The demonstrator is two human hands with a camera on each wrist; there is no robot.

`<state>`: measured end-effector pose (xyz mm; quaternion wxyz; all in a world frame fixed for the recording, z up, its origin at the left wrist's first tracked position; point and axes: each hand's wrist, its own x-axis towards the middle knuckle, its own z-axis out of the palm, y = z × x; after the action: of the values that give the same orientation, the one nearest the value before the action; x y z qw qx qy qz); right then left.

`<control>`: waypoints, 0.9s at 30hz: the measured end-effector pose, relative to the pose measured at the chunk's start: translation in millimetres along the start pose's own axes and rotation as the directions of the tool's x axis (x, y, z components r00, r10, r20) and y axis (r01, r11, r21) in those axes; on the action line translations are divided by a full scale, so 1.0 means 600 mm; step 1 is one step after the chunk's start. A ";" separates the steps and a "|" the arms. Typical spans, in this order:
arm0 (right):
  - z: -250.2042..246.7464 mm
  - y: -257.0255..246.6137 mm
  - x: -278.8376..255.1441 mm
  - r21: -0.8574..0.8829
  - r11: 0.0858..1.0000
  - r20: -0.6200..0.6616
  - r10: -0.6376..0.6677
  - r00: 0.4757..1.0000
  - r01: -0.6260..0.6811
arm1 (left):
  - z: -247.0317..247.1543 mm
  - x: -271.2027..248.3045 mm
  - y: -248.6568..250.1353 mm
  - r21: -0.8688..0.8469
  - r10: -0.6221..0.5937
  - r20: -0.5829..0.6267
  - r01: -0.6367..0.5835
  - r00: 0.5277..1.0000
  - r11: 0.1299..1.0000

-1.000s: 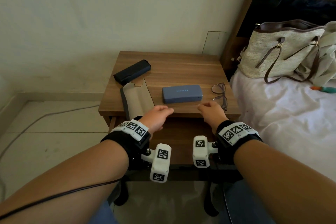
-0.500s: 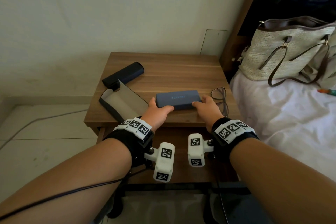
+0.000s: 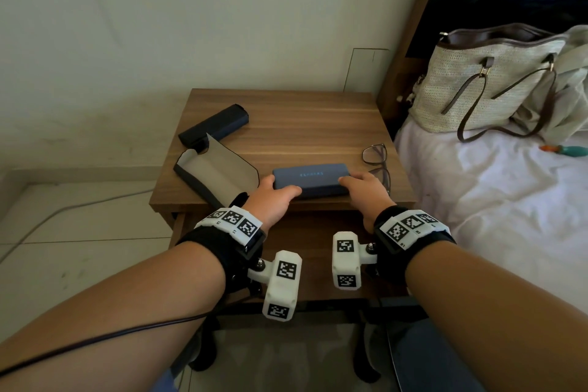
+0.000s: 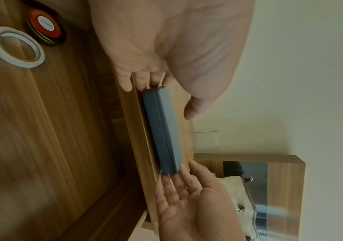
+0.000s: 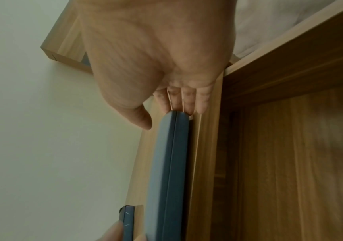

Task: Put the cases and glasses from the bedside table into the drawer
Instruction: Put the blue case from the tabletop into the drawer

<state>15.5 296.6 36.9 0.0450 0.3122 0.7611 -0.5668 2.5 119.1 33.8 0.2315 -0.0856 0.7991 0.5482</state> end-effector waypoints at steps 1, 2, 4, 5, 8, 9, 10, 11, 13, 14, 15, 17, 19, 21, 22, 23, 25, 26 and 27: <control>-0.002 0.003 -0.006 0.034 0.999 0.002 0.002 1.000 -0.002 | 0.000 -0.008 -0.001 0.002 -0.004 -0.014 0.004 1.000 1.000; -0.005 0.006 -0.012 0.053 0.999 0.002 0.005 1.000 -0.005 | -0.001 -0.016 -0.002 0.006 0.001 -0.030 0.000 1.000 1.000; -0.013 0.013 -0.029 0.068 0.998 -0.005 0.009 1.000 -0.009 | -0.002 -0.031 -0.006 0.010 -0.005 -0.050 0.006 0.999 1.000; -0.017 0.016 -0.033 0.073 0.997 -0.009 0.010 1.000 -0.009 | -0.003 -0.035 -0.007 -0.001 -0.008 -0.055 0.008 0.998 1.000; -0.030 0.028 -0.045 0.057 0.998 -0.043 0.012 0.999 -0.009 | -0.007 -0.053 -0.010 -0.016 -0.040 -0.038 0.039 0.998 0.999; -0.034 0.032 -0.047 0.048 0.999 -0.057 0.015 0.998 -0.012 | -0.008 -0.060 -0.010 -0.005 -0.048 -0.029 0.048 0.998 0.999; -0.038 0.035 -0.049 0.044 0.999 -0.064 0.023 0.998 -0.020 | -0.007 -0.068 -0.009 0.003 -0.051 -0.026 0.051 0.998 0.999; -0.042 0.038 -0.052 0.044 0.999 -0.066 0.032 0.997 -0.029 | -0.007 -0.071 -0.011 0.013 -0.057 -0.027 0.057 0.998 0.998; -0.048 0.045 -0.055 0.018 0.998 -0.053 0.057 0.997 -0.056 | -0.003 -0.076 -0.016 0.031 -0.087 -0.027 0.088 0.996 0.996; -0.049 0.049 -0.057 -0.006 0.997 -0.038 0.071 0.997 -0.071 | -0.001 -0.081 -0.018 0.034 -0.110 -0.021 0.111 0.994 0.993; -0.049 0.053 -0.059 -0.030 0.996 -0.022 0.085 0.996 -0.086 | 0.002 -0.078 -0.023 0.036 -0.136 -0.016 0.136 0.991 0.990; -0.047 0.062 -0.062 -0.083 0.989 0.012 0.125 0.992 -0.123 | 0.005 -0.076 -0.035 0.058 -0.183 -0.008 0.183 0.983 0.981; -0.041 0.074 -0.063 -0.147 0.976 0.059 0.171 0.983 -0.161 | 0.008 -0.075 -0.043 0.085 -0.216 0.004 0.215 0.976 0.973; -0.034 0.085 -0.059 -0.201 0.963 0.108 0.206 0.972 -0.182 | 0.008 -0.075 -0.045 0.082 -0.242 0.014 0.240 0.970 0.967; -0.030 0.090 -0.055 -0.224 0.956 0.122 0.221 0.968 -0.190 | 0.008 -0.072 -0.046 0.069 -0.258 0.024 0.256 0.966 0.964; -0.027 0.091 -0.053 -0.233 0.952 0.135 0.234 0.963 -0.198 | 0.009 -0.066 -0.049 0.067 -0.289 0.036 0.286 0.957 0.956; -0.022 0.097 -0.044 -0.229 0.949 0.144 0.251 0.957 -0.215 | 0.010 -0.053 -0.055 0.050 -0.329 0.051 0.326 0.943 0.944; -0.019 0.098 -0.040 -0.224 0.949 0.141 0.255 0.957 -0.221 | 0.008 -0.047 -0.057 0.022 -0.347 0.043 0.347 0.937 0.938; -0.016 0.095 -0.041 -0.212 0.949 0.141 0.268 0.953 -0.235 | 0.009 -0.040 -0.060 0.021 -0.382 0.058 0.381 0.922 0.924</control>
<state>67.8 304.2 2.9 0.2112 0.3521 0.7597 -0.5042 39.1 107.1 13.3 0.3583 -0.2216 0.7622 0.4915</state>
